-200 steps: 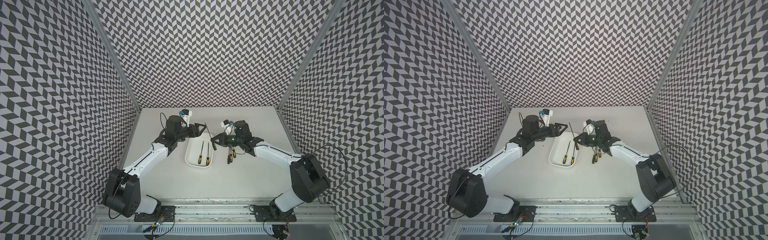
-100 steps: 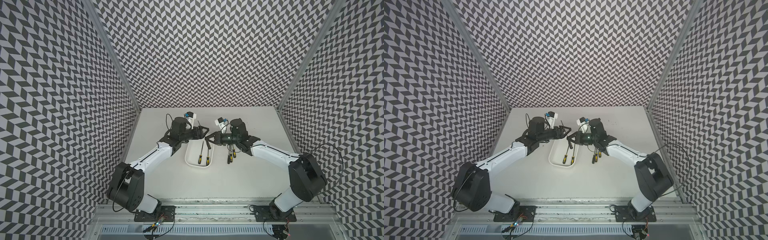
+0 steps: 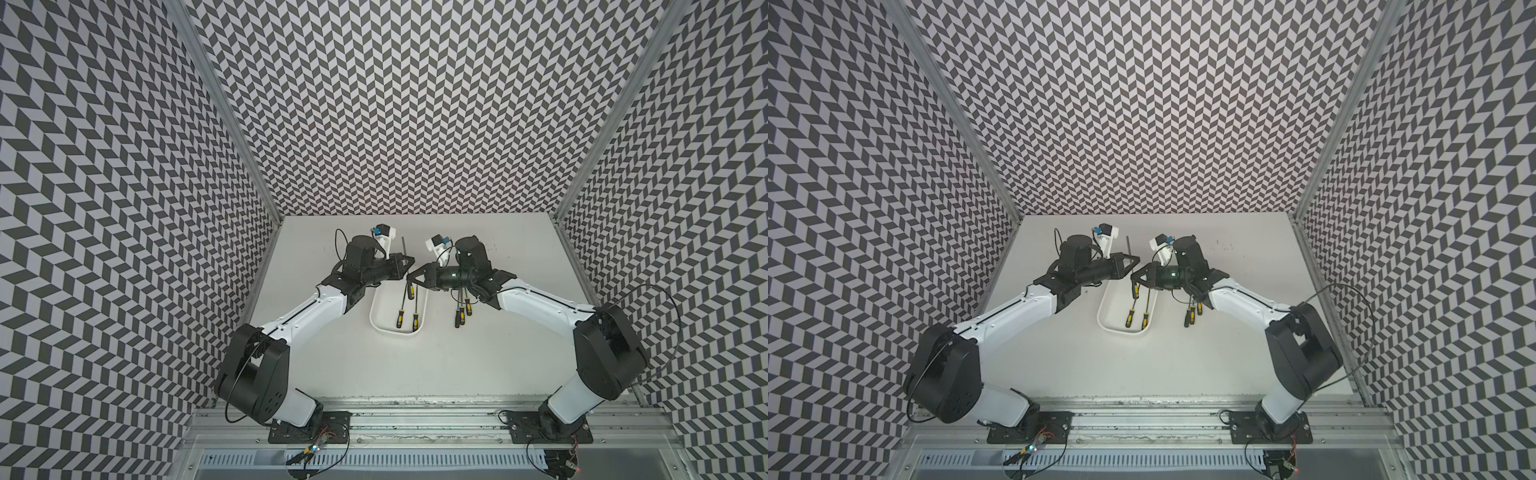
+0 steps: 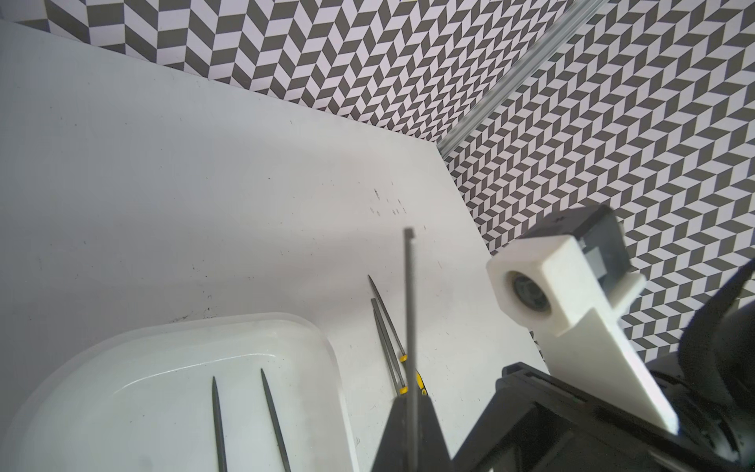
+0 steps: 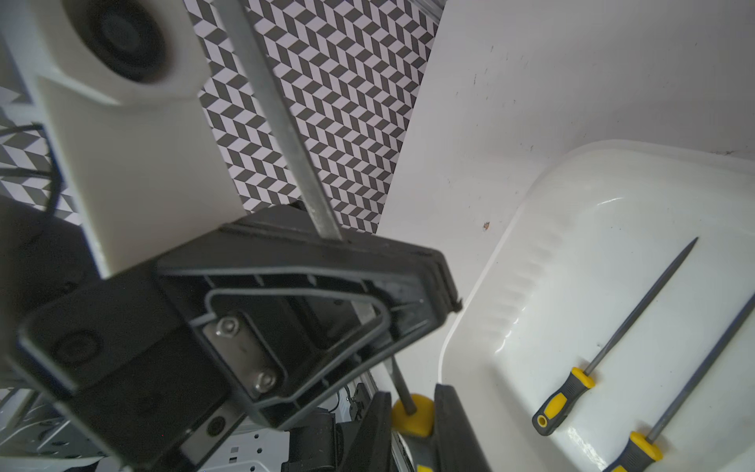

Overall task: Put the file tool into the storage box
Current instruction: Place the file tool in the storage box.

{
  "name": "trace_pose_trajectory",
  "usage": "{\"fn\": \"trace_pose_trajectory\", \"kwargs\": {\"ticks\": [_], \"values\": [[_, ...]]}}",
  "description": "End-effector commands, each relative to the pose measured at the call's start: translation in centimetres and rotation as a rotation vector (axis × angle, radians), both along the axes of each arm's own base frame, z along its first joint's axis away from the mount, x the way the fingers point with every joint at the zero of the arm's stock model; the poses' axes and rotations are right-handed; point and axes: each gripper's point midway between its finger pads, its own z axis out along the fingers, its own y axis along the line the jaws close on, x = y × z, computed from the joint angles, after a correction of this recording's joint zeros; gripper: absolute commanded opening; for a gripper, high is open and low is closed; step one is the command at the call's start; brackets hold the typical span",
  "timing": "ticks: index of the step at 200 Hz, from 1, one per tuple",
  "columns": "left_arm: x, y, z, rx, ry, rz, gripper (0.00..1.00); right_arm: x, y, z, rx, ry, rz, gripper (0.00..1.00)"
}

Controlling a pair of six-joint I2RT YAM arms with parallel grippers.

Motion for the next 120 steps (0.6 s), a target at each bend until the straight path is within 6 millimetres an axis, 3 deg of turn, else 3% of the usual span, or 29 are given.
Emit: {"fn": "trace_pose_trajectory", "kwargs": {"ticks": [1, 47, 101, 120], "values": [[0.4, 1.9, -1.0, 0.121, -0.008, 0.041, 0.0, 1.3, -0.9, 2.5, -0.031, -0.108, -0.047, 0.31], [-0.4, 3.9, -5.5, 0.344, 0.04, 0.026, 0.0, 2.6, -4.4, 2.5, -0.07, -0.126, -0.138, 0.35], [-2.6, 2.6, -10.9, 0.479, 0.124, -0.046, 0.0, 3.0, -5.9, 1.4, -0.071, -0.094, -0.164, 0.32], [-2.7, 2.8, -11.8, 0.495, 0.132, -0.032, 0.0, 3.1, -6.1, 1.3, -0.066, -0.088, -0.168, 0.32]]}}
